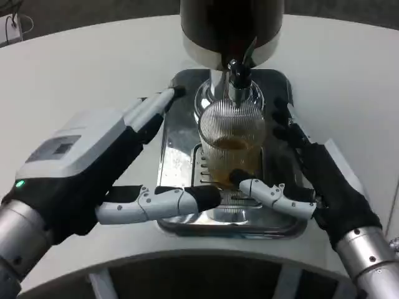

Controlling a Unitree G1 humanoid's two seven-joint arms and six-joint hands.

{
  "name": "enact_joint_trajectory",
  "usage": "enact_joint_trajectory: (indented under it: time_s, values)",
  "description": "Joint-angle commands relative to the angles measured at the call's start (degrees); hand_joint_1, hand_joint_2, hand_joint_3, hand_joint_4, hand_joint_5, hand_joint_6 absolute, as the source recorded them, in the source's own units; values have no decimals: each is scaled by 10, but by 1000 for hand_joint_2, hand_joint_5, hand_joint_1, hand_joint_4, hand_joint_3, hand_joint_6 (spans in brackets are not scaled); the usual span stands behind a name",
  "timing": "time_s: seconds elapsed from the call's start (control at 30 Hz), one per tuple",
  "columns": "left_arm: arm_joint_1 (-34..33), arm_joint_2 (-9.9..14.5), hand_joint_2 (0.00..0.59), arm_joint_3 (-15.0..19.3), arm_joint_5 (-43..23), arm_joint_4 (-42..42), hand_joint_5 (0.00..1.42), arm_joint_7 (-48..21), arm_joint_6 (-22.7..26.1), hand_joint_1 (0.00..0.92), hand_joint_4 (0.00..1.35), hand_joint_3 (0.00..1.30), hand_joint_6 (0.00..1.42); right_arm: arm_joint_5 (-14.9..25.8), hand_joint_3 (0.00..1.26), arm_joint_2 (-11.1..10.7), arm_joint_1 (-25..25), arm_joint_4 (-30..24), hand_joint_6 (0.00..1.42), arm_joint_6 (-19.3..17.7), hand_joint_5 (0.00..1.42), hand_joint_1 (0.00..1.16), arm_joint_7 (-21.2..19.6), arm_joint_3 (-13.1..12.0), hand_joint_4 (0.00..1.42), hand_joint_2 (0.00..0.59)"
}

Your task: Grasp the cup under the faucet to collect the drink, then remove the cup.

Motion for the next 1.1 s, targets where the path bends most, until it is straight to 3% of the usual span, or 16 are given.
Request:
enact_joint_trajectory:
  time_s: [0.03, 1.1]
  values:
    - [24, 8, 3, -7, 26, 22, 0, 0, -4, 0, 0, 0, 92, 1, 0, 8, -6, 13, 78, -12, 73, 759, -12, 5, 34, 229]
    - [73, 26, 3, 10, 37, 40, 0, -20, -9, 0, 0, 0, 92, 14, 0, 36, -62, 74, 93, -48, 85, 779, -21, 31, 44, 224]
